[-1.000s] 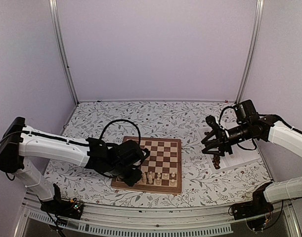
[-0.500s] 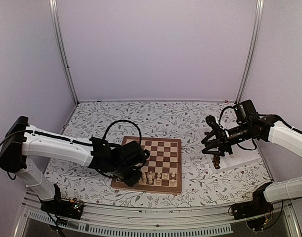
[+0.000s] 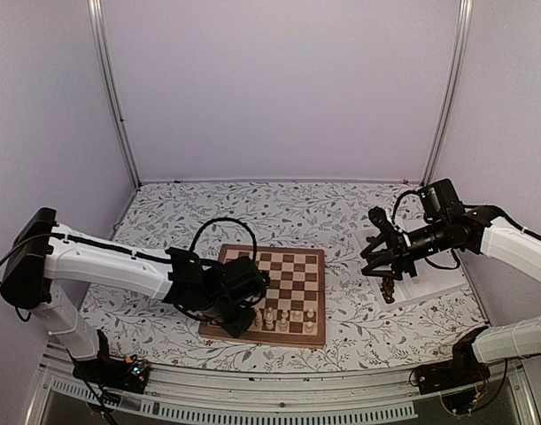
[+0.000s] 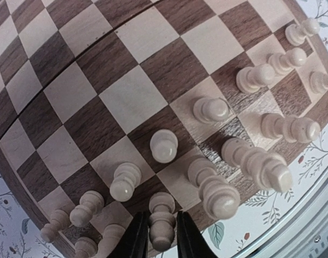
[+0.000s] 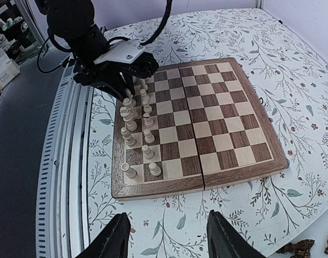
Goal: Set up the chess pieces on the board
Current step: Place the chess piece on the chessboard.
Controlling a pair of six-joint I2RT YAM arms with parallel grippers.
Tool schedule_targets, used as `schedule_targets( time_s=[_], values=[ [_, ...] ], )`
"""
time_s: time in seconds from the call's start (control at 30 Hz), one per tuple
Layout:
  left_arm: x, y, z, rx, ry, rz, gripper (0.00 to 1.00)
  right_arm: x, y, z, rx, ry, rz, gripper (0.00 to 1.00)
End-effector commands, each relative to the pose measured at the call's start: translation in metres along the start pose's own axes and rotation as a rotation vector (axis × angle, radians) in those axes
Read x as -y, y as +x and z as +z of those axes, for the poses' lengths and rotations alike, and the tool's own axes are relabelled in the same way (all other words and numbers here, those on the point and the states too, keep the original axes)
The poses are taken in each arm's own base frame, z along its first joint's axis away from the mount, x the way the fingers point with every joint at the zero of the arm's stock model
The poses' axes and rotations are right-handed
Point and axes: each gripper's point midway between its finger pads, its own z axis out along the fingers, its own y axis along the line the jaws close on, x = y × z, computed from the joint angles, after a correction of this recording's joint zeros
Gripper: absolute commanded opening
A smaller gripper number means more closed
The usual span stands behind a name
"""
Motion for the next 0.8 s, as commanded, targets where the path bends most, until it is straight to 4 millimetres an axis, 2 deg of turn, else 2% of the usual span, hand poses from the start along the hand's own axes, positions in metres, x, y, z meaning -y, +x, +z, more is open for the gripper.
schedule_targets(
  time_s=[0.0,0.13,0.23,0.3,0.4,0.47,0.53,0.57,0.63,0.7,0.77],
  values=[
    [0.006,-0.004,-0.003,-0.003,-0.012,0.009,0.21,-0.002,0.001,0.000,0.006,-0.016,0.009,0.52],
    [0.007,-0.008,-0.014,0.008,-0.020,0.012,0.24,0.000,-0.004,-0.003,0.008,-0.002,0.003,0.52],
    [0.010,-0.015,-0.028,0.029,-0.015,0.010,0.28,0.008,-0.011,-0.015,0.008,0.028,0.031,0.52],
    [0.012,-0.018,-0.039,0.036,-0.001,0.009,0.30,0.020,-0.010,-0.028,-0.017,0.071,0.055,0.52],
    [0.011,-0.020,-0.060,0.046,0.008,-0.006,0.31,0.051,0.009,-0.060,-0.110,0.199,0.111,0.52],
    [0.007,-0.022,-0.074,0.066,0.006,-0.013,0.32,0.075,0.031,-0.082,-0.174,0.289,0.175,0.50],
    [0.003,-0.029,-0.087,0.111,-0.001,-0.021,0.32,0.093,0.061,-0.100,-0.262,0.358,0.257,0.47],
    [0.001,-0.035,-0.094,0.139,-0.005,-0.017,0.32,0.102,0.083,-0.108,-0.313,0.384,0.327,0.46],
    [0.002,-0.054,-0.106,0.211,-0.005,-0.004,0.33,0.107,0.120,-0.112,-0.421,0.408,0.419,0.41],
    [0.004,-0.075,-0.115,0.288,-0.013,0.008,0.35,0.105,0.148,-0.108,-0.495,0.407,0.483,0.39],
    [0.008,-0.096,-0.120,0.358,-0.015,0.026,0.37,0.104,0.160,-0.105,-0.512,0.413,0.504,0.38]
  ],
)
